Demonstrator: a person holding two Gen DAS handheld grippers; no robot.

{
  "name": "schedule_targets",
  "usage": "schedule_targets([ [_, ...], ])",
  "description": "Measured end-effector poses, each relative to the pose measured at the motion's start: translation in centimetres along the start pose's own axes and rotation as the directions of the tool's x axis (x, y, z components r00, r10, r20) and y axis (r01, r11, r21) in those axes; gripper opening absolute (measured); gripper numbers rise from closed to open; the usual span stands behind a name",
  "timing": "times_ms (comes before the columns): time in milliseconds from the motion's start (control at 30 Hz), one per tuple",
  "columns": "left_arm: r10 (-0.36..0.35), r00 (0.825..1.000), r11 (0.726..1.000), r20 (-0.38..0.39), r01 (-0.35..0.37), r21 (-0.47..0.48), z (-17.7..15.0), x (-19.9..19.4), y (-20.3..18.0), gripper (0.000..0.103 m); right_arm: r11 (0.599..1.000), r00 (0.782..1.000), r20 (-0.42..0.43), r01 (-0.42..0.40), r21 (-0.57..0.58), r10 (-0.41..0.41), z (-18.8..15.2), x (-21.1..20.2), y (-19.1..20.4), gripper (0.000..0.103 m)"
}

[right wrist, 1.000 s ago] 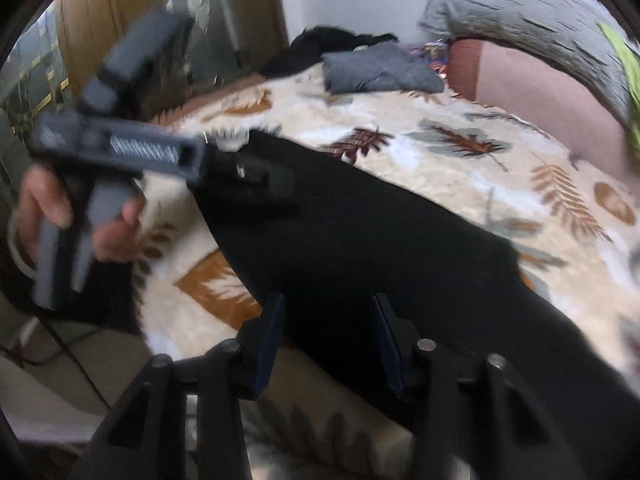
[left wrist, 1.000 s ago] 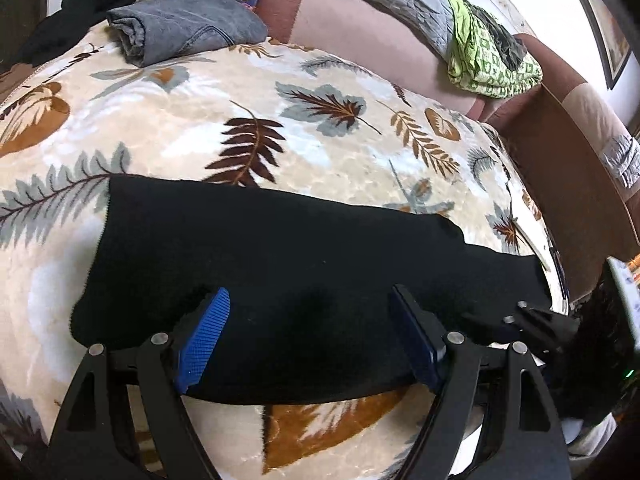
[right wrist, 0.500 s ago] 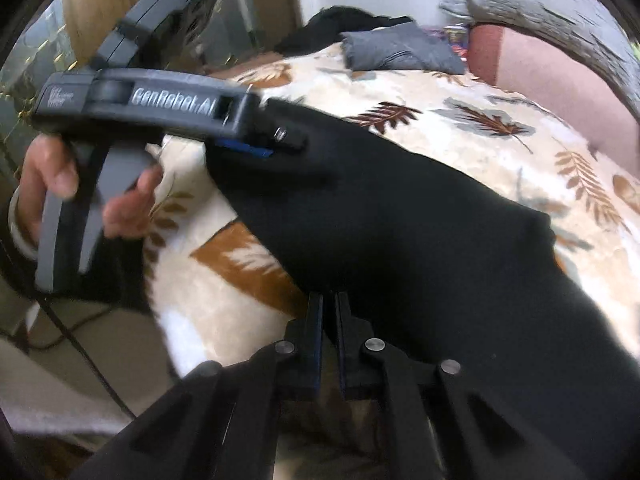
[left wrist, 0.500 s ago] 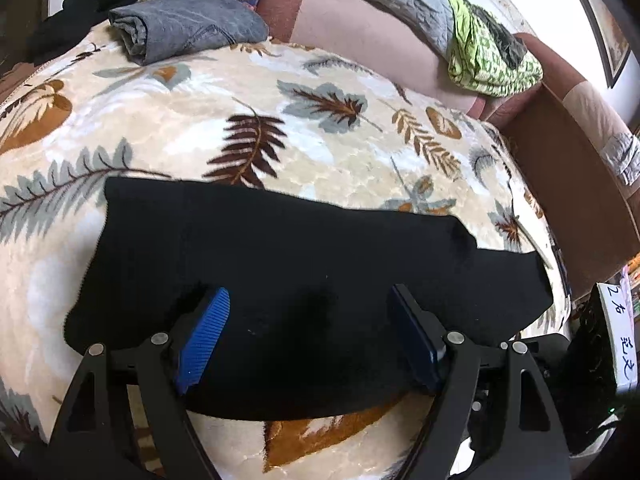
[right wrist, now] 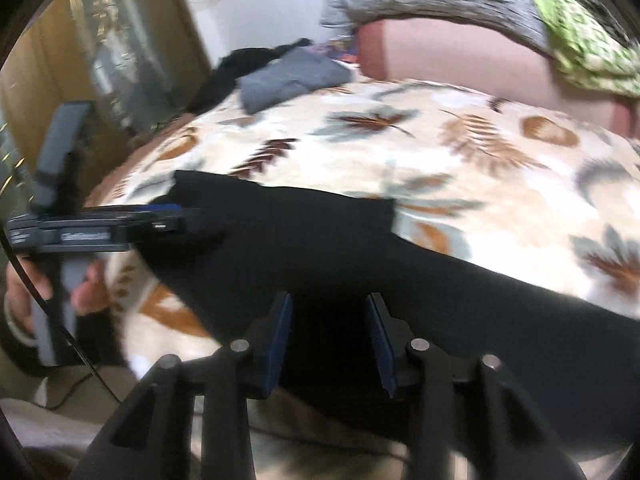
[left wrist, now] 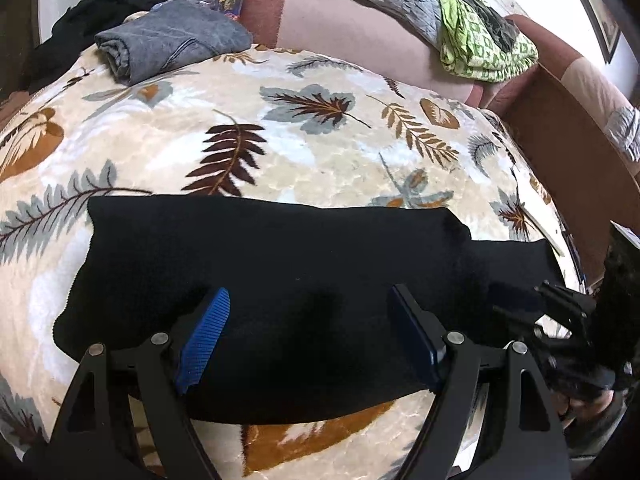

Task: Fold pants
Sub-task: 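Grasp the end of the black pants strip with the right gripper and lift it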

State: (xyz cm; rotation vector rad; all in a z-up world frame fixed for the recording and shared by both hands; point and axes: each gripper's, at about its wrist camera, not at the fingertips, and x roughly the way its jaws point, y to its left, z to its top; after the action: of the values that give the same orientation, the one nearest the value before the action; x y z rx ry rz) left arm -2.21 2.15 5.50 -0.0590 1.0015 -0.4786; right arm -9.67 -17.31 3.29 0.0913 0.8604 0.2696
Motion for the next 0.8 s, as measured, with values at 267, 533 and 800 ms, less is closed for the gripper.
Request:
schedule_targets([
  [267, -0.022, 1.000, 0.997, 0.000, 0.022, 0.077, 0.8, 0.6, -3.7, 0.081, 0.984, 0.993, -0.016, 0.118, 0.137, -0.116, -2.2, -1.9, -6.4, 0.038],
  [533, -0.155, 0.985, 0.971, -0.072, 0.165, 0.175, 2.1, 3.1, -10.4, 0.081, 0.914, 0.979, 0.017, 0.185, 0.361, -0.205, -6.1, -8.2, -13.5, 0.046],
  [800, -0.276, 0.933, 0.896, -0.230, 0.337, 0.290, 3.4, 7.9, -20.1, 0.081, 0.806, 0.975, -0.001, 0.185, 0.563, -0.223, -11.4, -12.5, -18.3, 0.050],
])
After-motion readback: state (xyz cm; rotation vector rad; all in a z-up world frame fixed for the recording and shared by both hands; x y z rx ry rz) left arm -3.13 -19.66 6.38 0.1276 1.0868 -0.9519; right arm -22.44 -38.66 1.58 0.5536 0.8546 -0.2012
